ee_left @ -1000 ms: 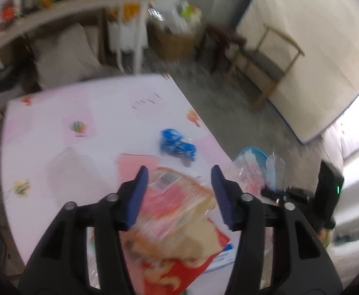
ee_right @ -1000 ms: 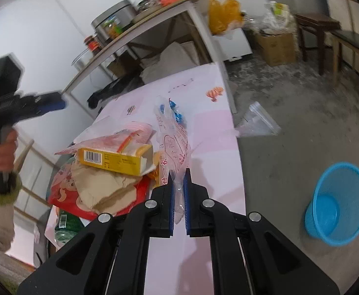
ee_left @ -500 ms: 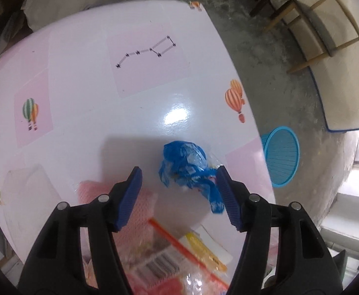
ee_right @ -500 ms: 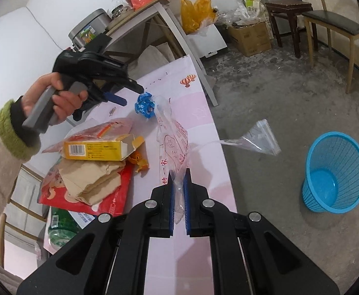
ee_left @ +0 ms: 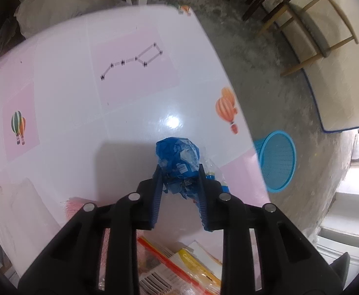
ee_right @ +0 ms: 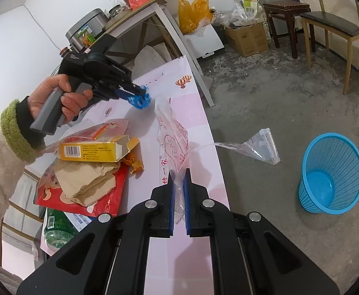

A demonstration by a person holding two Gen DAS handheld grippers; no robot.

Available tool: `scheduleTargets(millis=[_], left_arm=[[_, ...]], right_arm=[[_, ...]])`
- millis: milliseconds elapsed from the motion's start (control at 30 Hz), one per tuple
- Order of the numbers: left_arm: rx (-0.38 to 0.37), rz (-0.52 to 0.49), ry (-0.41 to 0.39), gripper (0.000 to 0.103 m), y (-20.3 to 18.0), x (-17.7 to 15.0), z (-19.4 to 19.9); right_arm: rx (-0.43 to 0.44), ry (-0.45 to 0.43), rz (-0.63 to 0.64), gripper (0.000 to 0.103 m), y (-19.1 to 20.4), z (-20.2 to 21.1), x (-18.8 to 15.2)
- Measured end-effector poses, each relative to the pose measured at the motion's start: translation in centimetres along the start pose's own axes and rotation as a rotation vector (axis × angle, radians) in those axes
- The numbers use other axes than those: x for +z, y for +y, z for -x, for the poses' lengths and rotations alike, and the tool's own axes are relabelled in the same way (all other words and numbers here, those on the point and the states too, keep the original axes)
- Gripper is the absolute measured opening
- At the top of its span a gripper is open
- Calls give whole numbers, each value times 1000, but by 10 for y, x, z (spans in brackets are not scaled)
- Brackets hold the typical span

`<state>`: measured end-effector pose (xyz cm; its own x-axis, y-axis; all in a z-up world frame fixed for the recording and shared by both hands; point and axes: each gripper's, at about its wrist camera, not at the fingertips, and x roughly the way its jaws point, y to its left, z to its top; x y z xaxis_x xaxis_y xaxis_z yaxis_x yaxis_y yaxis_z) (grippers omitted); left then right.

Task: Collect trash
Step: 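Grasp the blue crumpled wrapper with the left tool, then carry the blue wrapper and clear bag over the blue wastebasket with both tools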

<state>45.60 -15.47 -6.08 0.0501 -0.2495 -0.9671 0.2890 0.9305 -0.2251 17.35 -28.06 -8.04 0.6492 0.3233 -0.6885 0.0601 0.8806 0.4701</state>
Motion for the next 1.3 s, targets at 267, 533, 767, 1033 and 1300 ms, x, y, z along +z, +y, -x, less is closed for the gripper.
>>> scheduleTargets(millis=[267, 533, 767, 1033, 1300], left_arm=[[-26, -50, -188, 22, -9, -24, 81], [-92, -108, -406, 22, -15, -101, 172], [-109, -121, -519, 22, -15, -165, 198], [-162, -110, -568, 22, -17, -210, 204], [-180, -127, -582, 22, -27, -234, 197]], right_arm=[[-23, 0, -7, 7, 7, -1, 6], [-37, -22, -2, 6, 17, 11, 10], [-39, -18, 0, 6, 25, 16, 7], [-59, -42, -6, 6, 37, 28, 8], [-74, -83, -1, 6, 48, 53, 0]])
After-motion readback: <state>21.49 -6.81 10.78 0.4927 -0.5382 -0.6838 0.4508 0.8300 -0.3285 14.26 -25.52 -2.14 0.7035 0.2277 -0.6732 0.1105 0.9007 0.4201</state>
